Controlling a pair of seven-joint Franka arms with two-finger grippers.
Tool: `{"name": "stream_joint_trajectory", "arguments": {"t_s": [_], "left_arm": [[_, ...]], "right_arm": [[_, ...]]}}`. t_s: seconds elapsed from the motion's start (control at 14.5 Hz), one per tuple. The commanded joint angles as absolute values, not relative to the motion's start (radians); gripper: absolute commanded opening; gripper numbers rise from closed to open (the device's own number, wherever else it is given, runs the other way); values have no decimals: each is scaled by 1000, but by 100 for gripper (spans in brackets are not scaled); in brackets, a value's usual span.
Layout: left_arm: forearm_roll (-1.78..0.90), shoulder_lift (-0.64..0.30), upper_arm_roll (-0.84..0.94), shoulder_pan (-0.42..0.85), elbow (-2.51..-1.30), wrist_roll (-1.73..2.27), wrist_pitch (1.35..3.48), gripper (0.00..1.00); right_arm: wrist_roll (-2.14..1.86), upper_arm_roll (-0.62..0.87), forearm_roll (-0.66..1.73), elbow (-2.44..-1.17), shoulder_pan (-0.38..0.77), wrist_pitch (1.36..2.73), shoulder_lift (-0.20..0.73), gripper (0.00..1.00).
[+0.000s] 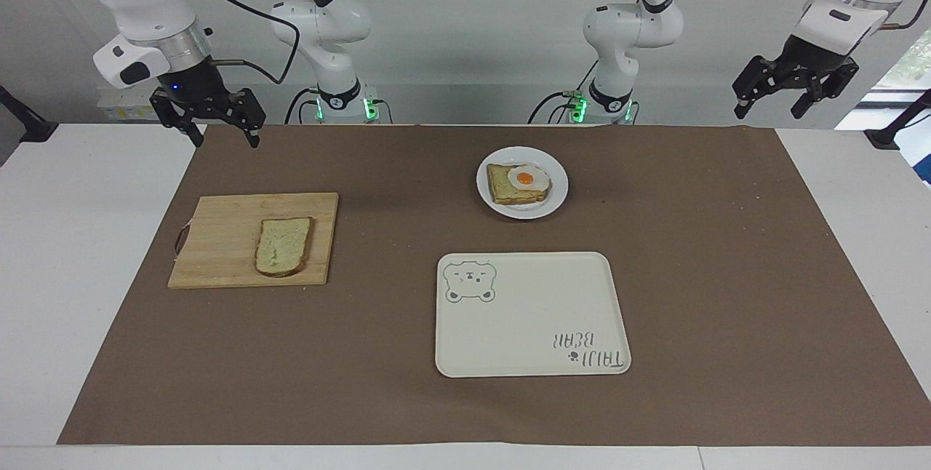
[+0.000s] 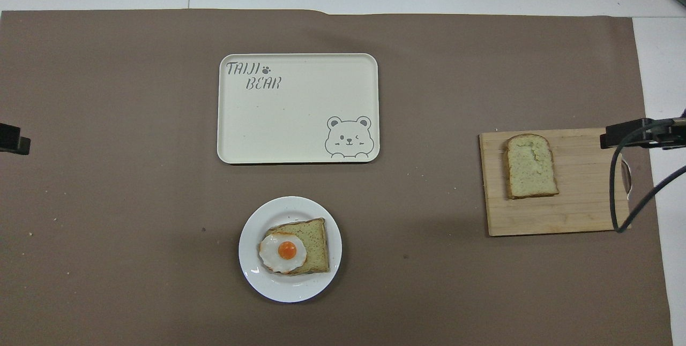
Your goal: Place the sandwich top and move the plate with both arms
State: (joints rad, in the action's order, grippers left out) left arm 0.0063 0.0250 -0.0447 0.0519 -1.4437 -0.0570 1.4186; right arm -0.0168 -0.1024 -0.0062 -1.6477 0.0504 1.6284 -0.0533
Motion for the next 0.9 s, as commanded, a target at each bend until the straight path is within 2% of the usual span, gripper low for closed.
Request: {"name": "stream_joint_trajectory", "arguments": {"t_s": [0.0,0.35,0.83], "left_arm": [[14,43,-41,49,-1457,-48,1410,100],[14,43,-41,49,-1457,-48,1410,100],[14,43,-41,49,-1457,-48,1410,100]], "right_arm": [[-34,-106,-12,-1644,51,1620,-60,100],[-41,-94,-12,-1651,58,1623,-63,100],[-41,-95,-11,-1738,61,1698,-74,100]]}}
